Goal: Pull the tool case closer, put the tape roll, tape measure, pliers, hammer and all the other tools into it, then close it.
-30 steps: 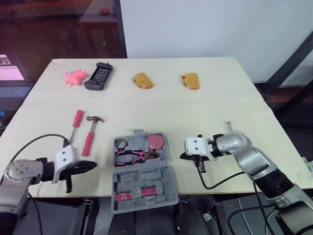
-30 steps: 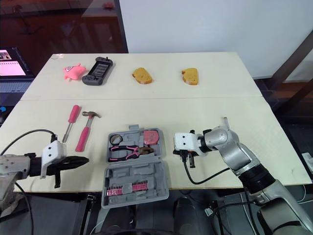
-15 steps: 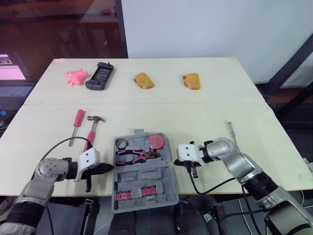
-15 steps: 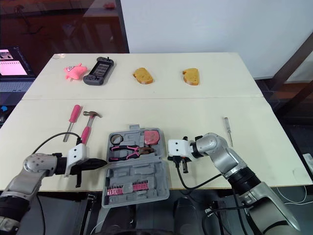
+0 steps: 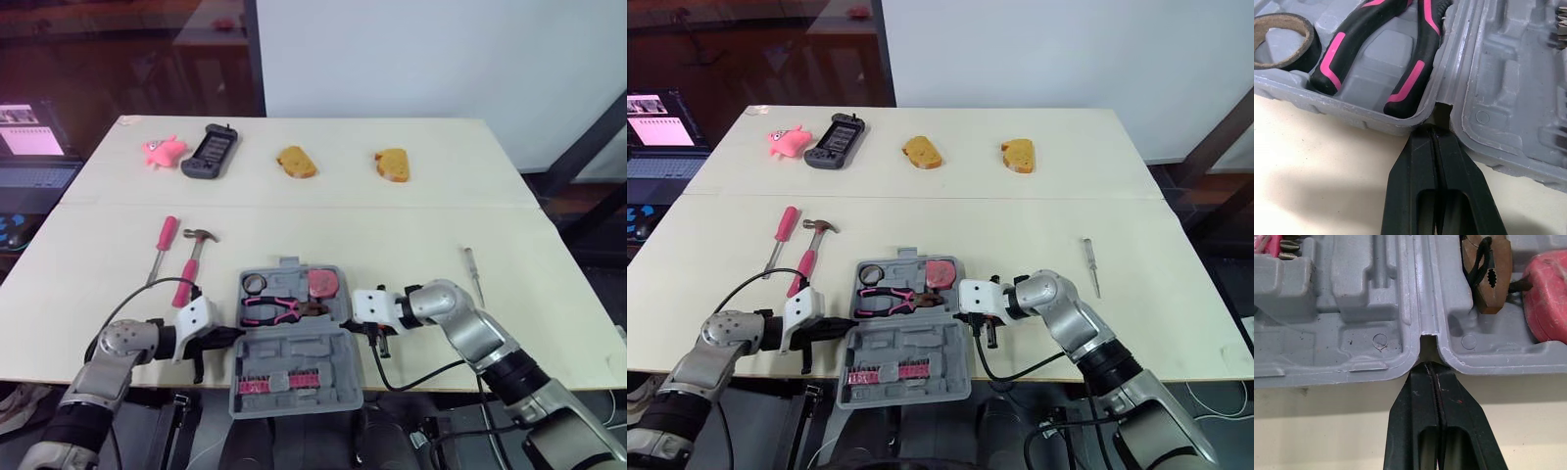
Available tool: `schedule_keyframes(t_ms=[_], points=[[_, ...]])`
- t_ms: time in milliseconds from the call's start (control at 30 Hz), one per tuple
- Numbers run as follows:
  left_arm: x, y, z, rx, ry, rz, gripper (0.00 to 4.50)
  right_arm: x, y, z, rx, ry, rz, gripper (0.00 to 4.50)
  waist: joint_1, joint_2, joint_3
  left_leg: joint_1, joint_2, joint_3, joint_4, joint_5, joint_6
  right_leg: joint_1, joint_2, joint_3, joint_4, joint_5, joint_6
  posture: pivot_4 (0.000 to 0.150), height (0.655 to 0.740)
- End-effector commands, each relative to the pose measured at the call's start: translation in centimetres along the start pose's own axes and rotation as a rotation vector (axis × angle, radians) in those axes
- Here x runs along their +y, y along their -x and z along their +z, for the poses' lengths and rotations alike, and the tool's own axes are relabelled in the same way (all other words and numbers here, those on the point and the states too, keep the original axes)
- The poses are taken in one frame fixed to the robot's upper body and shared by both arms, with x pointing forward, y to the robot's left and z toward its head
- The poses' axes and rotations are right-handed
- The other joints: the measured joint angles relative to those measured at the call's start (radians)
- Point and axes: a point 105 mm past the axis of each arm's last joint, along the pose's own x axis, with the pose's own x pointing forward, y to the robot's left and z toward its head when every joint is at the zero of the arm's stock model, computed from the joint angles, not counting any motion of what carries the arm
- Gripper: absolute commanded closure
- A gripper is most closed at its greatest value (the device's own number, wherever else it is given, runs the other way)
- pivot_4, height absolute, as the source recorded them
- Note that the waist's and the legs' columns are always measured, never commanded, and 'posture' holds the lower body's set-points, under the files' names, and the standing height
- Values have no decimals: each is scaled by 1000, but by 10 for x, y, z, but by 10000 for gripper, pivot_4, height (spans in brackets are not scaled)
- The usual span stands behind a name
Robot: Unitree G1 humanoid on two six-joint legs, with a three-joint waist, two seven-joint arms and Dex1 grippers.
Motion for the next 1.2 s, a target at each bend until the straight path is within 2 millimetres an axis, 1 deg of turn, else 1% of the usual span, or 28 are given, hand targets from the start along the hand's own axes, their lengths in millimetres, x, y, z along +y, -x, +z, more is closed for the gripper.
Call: schedule_keyframes(t_ms=[33,167,267,400,567,800,900,1033,1200], points=[[7,-13,24,-70,-42,18,44867,-2,-3,11,-35,8,-20,45000,-1,0,0,0,0,0,0,0,0,0,0,0,0,0,0,1500,7207],[22,-22,30,-73,-25,91,44867,-14,1,3,-14,-22,-67,45000,0,0,0,0,0,0,1,0,0,1,0,0,0,0,1,1500,7207],[30,-29,38,-79,-28,113,44867,-26,5,0,-5,-35,-108,45000,-1,0,0,0,0,0,2,0,0,2,0,0,0,0,1,1500,7207],[39,-31,47,-82,-37,126,44867,-43,10,-4,10,-39,-157,45000,-3,0,0,0,0,-1,2,0,0,2,0,0,0,1,1,1500,7207],[43,-33,52,-88,-43,136,44867,-54,12,-7,19,-42,-182,45000,-3,0,0,0,0,-1,1,0,0,2,0,0,0,1,2,1500,7207],[44,-36,55,-92,-42,143,44867,-55,10,-10,19,-48,-188,45000,-3,0,0,0,0,-1,1,0,0,2,0,0,0,1,2,1500,7207],[44,-36,54,-86,-42,151,44867,-52,8,-8,7,-58,-177,45000,-3,0,0,0,0,-1,1,0,0,2,0,0,0,1,2,1500,7207],[50,-33,54,-78,-50,190,44867,-48,3,-4,-13,-62,-167,45000,-4,0,0,0,0,-1,1,0,0,2,0,0,0,1,2,1500,7207],[56,-31,53,-75,-38,223,44867,-48,-2,0,-25,-66,-170,45000,-6,0,0,0,0,-1,1,0,0,1,0,0,0,1,2,1500,7207]])
